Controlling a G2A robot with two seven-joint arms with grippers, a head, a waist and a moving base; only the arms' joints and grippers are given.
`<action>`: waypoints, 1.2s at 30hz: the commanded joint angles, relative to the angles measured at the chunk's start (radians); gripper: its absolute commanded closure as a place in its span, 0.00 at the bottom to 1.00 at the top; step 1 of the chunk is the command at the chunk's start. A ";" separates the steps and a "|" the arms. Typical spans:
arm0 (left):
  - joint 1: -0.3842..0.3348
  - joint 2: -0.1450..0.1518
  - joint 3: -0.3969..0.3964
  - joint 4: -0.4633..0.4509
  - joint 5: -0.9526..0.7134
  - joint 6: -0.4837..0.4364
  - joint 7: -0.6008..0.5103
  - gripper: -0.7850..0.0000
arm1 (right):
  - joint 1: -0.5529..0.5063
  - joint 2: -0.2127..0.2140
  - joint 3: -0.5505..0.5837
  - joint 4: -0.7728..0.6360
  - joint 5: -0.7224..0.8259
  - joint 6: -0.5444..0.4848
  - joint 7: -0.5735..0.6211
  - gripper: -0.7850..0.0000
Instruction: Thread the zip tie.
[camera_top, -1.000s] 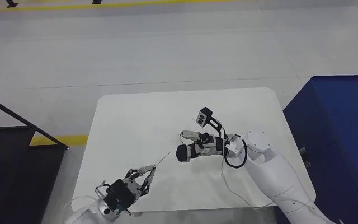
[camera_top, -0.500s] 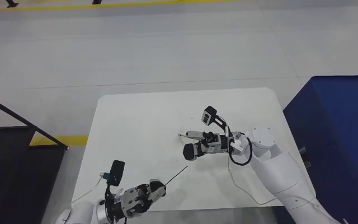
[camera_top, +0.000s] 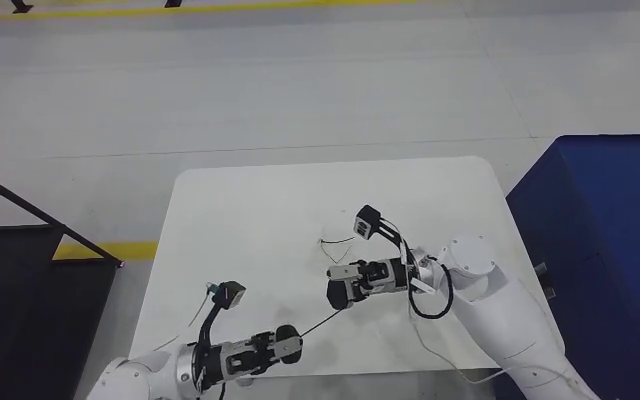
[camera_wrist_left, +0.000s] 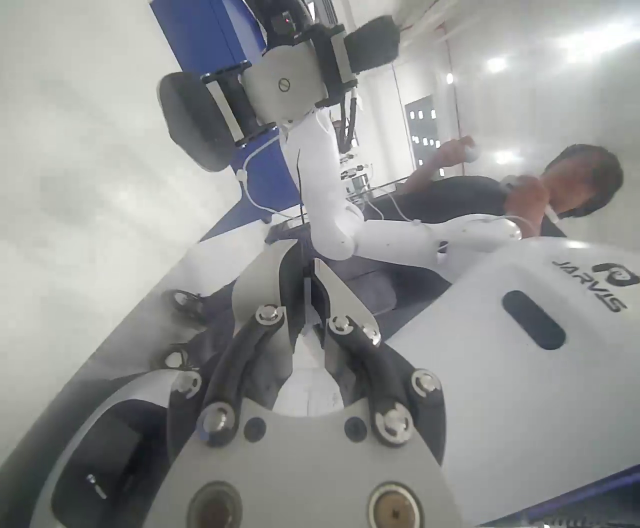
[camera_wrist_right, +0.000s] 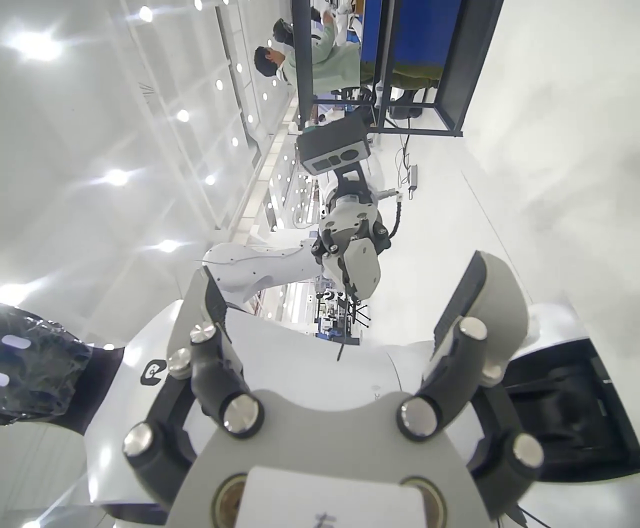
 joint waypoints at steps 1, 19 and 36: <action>-0.012 0.001 0.003 0.007 -0.022 0.015 0.006 1.00 | -0.004 0.002 0.001 -0.008 -0.004 0.004 0.003 0.35; -0.047 0.006 0.045 0.005 0.030 0.068 0.075 1.00 | -0.010 0.004 -0.069 -0.061 -0.049 0.049 0.001 0.65; -0.049 0.014 0.047 0.019 0.036 0.066 0.104 1.00 | -0.013 0.009 -0.082 -0.066 -0.066 0.046 -0.025 0.83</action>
